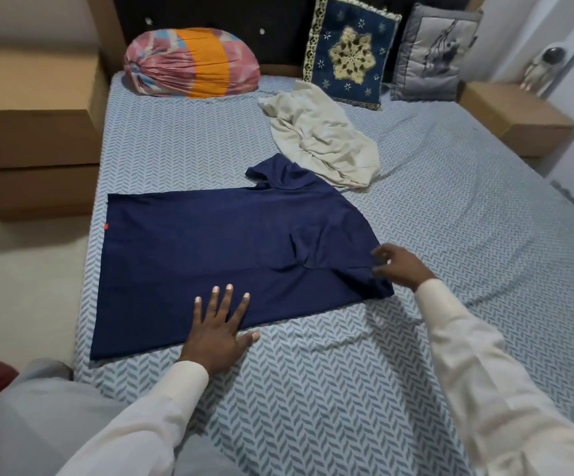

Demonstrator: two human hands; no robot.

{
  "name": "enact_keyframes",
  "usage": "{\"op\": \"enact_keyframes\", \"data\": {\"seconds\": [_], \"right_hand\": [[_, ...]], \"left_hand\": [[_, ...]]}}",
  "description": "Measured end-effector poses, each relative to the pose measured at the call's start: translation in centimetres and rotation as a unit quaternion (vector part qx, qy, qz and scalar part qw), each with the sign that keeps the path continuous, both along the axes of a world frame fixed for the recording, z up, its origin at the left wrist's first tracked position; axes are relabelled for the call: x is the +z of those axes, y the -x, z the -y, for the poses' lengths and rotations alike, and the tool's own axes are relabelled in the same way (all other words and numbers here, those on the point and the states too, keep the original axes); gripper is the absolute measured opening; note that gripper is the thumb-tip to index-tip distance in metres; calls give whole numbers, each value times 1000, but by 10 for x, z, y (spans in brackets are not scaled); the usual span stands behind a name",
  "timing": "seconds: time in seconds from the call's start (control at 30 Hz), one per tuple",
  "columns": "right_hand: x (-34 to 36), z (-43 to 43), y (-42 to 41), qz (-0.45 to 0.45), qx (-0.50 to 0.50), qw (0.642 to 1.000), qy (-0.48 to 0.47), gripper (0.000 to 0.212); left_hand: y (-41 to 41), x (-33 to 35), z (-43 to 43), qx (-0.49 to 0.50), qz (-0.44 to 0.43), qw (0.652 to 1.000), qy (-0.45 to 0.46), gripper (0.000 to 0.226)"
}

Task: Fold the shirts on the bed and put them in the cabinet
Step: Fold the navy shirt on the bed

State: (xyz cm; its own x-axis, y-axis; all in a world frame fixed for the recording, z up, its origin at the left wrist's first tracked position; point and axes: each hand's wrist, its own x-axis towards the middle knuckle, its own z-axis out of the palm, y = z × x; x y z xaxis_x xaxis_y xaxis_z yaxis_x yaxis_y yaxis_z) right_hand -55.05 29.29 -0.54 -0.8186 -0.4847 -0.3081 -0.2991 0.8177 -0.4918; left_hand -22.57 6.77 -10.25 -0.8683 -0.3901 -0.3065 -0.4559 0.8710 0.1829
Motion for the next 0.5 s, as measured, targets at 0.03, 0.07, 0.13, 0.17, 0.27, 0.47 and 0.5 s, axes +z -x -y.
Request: {"op": "enact_keyframes", "data": {"seconds": [0.03,0.07,0.13,0.17,0.27,0.47,0.5], "right_hand": [[-11,-12,-6,17,10,999,-36,56],[-21,-21,-11,20,18,998,-62,63],[-33,-27,-17,16,8,997,-69,63],[-34,-27,-18,17,-4,998,-65,59],[-26,-21,-9,57,-26,995,-83,60],[-19,64,-18,-45,-45,997,34,45],[-21,85,-26,-17,-40,998,53,45]], "left_hand": [[0,-1,1,-1,1,1000,4,95],[0,-1,1,-1,2,1000,7,94],[-1,-2,1,-2,3,1000,9,94],[-1,-1,1,-2,3,1000,8,95],[0,-1,0,-4,9,1000,4,94],[0,-1,1,-2,7,1000,-5,93],[0,0,1,-1,7,1000,-10,93]]}}
